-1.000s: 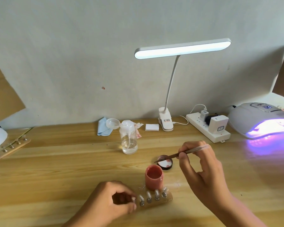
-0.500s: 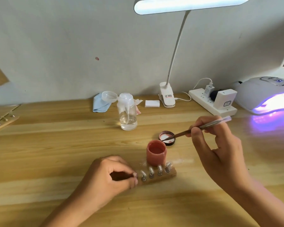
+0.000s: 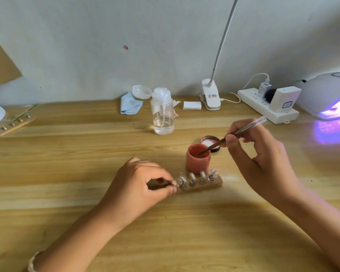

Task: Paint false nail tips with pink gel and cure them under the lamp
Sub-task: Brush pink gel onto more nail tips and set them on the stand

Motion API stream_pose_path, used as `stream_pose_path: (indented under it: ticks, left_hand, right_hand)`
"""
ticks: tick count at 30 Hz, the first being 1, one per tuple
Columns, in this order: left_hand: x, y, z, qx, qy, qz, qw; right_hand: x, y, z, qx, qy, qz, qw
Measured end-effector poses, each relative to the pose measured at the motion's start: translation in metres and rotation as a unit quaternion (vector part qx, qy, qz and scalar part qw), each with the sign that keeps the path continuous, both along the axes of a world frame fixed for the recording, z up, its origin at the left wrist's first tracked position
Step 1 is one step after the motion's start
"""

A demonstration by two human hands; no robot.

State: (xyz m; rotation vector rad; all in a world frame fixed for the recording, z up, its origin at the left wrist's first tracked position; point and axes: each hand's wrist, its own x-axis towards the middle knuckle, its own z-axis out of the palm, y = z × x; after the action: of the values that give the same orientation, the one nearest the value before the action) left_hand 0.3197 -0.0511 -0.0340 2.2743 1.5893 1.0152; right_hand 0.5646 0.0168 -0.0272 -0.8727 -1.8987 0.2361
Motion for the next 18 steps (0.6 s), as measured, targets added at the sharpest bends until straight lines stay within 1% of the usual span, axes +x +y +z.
stream_pose_path:
  ticks: [2, 4, 8, 11, 15, 18]
  left_hand:
    - [0.0013, -0.0014, -0.0001, 0.012, 0.007, 0.007, 1.0]
    - [0.0015, -0.0019, -0.0002, 0.011, -0.003, 0.013, 1.0]
    - [-0.0007, -0.0004, -0.0003, -0.018, -0.048, 0.001, 0.999]
    - [-0.0025, 0.0015, -0.0027, -0.035, -0.067, -0.017, 0.997]
    - [-0.0042, 0.0031, -0.0046, -0.029, -0.063, -0.022, 0.997]
    - [-0.0042, 0.0031, -0.0047, -0.007, -0.044, -0.023, 0.999]
  right_hand:
    - [-0.0011, 0.0008, -0.0013, 0.004, -0.009, -0.009, 1.0]
    - [-0.0016, 0.0014, -0.0022, 0.013, -0.01, -0.015, 1.0]
    - [-0.0026, 0.0021, -0.003, 0.01, -0.006, -0.015, 1.0]
    - [-0.0028, 0.0019, -0.0034, 0.006, -0.013, -0.011, 1.0]
    - [-0.0027, 0.0011, -0.0024, 0.018, -0.02, -0.006, 1.0]
    - [-0.0027, -0.0001, -0.0019, 0.012, -0.015, -0.01, 1.0]
